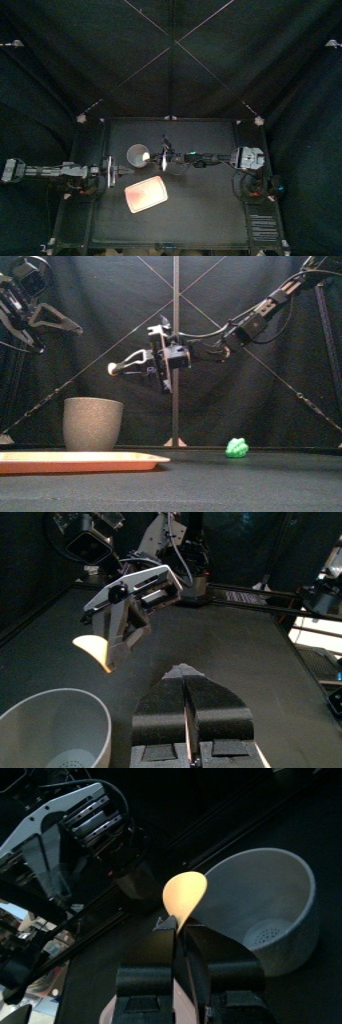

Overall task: Pick the chip then place it in the grey bowl
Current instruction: Drop chip in the grey bowl and return to neutral

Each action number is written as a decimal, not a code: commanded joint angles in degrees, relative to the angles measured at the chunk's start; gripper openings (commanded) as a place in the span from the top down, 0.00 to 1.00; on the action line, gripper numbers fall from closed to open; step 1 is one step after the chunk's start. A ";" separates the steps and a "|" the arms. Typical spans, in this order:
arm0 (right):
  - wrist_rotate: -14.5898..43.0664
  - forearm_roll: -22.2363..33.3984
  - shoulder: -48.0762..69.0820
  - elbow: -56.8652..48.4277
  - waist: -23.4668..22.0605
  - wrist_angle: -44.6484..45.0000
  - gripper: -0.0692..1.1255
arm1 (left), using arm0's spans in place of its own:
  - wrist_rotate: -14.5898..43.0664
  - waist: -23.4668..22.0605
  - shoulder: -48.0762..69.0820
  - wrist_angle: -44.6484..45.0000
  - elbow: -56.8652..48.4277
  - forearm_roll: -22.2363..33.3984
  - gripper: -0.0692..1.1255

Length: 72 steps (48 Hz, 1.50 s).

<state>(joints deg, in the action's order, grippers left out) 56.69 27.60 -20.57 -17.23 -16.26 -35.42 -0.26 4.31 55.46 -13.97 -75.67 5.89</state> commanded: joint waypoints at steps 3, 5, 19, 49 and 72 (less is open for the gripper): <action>0.00 0.26 -0.62 5.01 -0.79 0.44 0.53 | 0.18 0.09 -0.09 -0.26 1.49 1.76 0.94; 0.00 0.18 -1.14 5.89 -1.14 1.32 0.50 | 0.18 0.09 -0.09 -0.26 1.49 1.93 0.94; -0.35 0.97 -3.43 10.37 -1.41 9.76 0.21 | 0.26 0.09 -0.09 -0.26 1.41 1.93 0.94; -0.70 2.37 13.97 -9.67 -2.55 -1.32 0.21 | 0.26 0.09 -0.09 -0.26 0.88 1.85 0.94; -0.70 22.85 30.67 -33.13 -6.68 -2.11 0.21 | 0.35 2.72 -0.09 -0.79 1.49 1.85 0.94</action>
<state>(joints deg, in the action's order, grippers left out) 56.07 48.25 6.06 -47.90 -21.80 -38.06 0.00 6.42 55.46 -14.15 -75.67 7.73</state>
